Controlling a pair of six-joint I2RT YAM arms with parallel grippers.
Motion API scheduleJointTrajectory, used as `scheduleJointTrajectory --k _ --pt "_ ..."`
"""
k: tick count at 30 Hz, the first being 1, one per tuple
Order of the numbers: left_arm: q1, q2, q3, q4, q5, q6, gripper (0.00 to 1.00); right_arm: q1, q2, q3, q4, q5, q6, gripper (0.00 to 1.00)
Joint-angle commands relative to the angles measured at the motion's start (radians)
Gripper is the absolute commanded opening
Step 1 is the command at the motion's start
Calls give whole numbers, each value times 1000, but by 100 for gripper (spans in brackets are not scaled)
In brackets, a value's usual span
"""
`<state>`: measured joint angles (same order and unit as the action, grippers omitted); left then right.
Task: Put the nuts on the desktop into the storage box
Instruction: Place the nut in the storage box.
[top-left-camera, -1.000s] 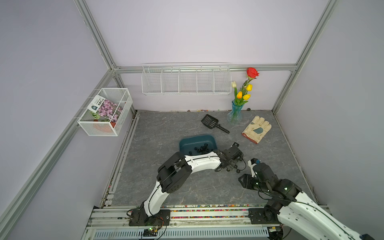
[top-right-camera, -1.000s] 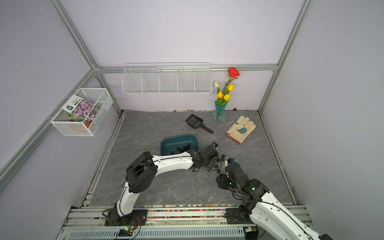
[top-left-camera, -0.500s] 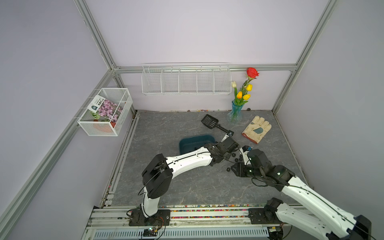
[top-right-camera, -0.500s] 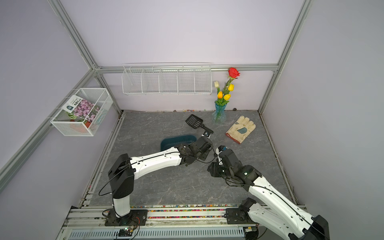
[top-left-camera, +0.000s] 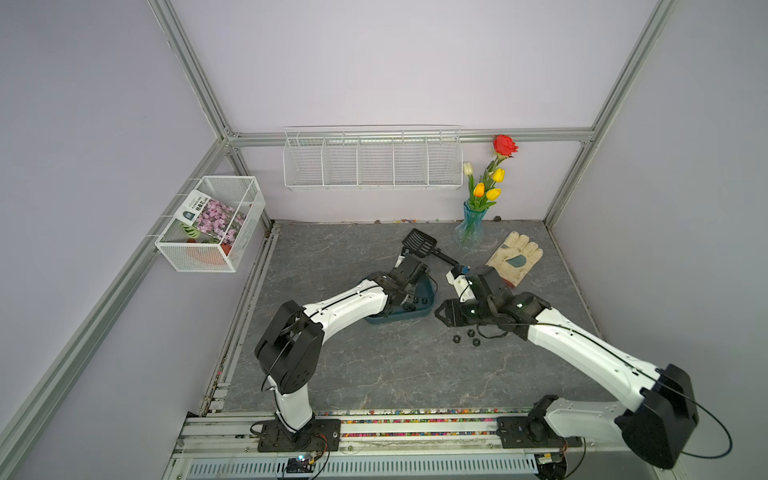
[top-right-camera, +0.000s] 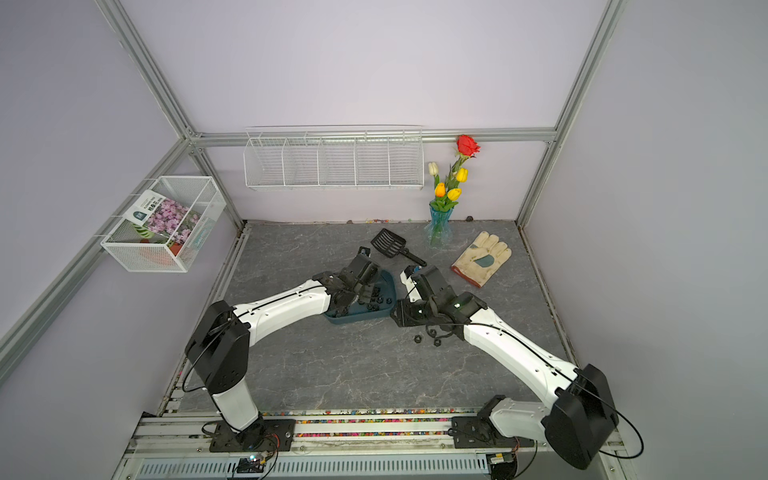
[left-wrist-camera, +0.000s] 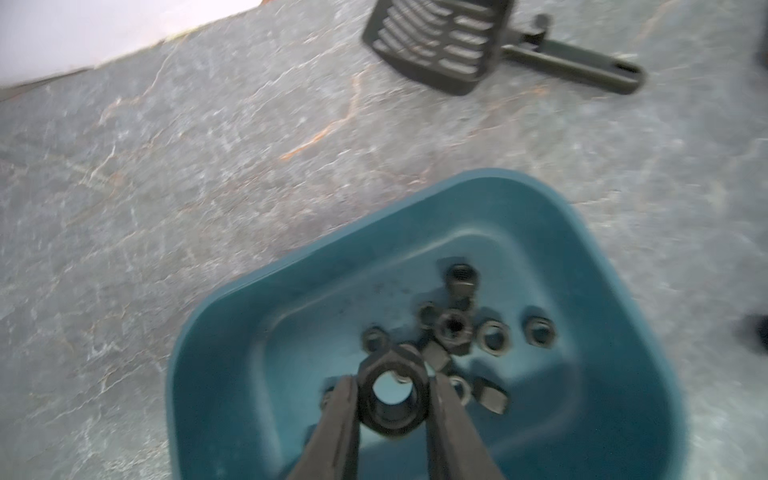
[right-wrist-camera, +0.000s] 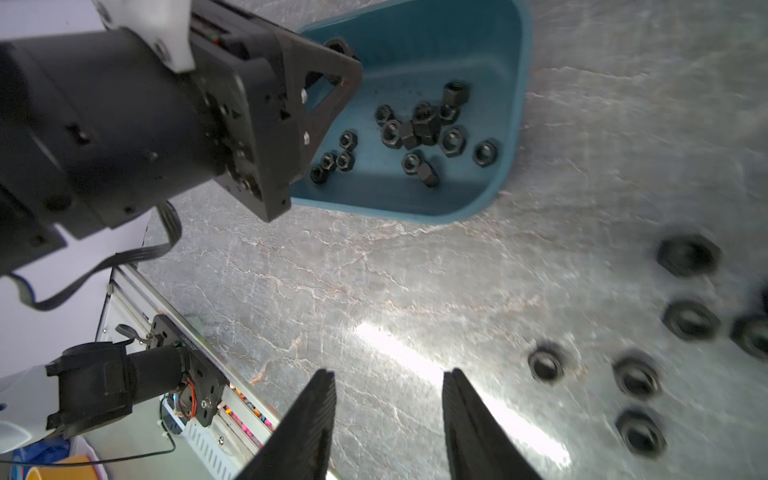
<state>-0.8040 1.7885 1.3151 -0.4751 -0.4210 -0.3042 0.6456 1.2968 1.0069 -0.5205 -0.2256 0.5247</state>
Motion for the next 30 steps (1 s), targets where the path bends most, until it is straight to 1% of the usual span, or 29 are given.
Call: scheduleJointTrajectory --k 1,7,16,20,30 --pt "38 -16 -35 53 45 -14 0 -5 71 50 41 -60 -42 47" --pt "84 22 -75 97 94 -28 0 -5 203 129 62 -96 -61 47" --pt "96 120 -67 116 108 -31 0 -5 336 197 83 -140 -73 47" --pt "107 150 -66 118 110 -35 0 -5 365 205 89 -149 -72 47" --pt "118 193 -60 129 136 -39 0 -6 377 200 91 -147 -73 47"
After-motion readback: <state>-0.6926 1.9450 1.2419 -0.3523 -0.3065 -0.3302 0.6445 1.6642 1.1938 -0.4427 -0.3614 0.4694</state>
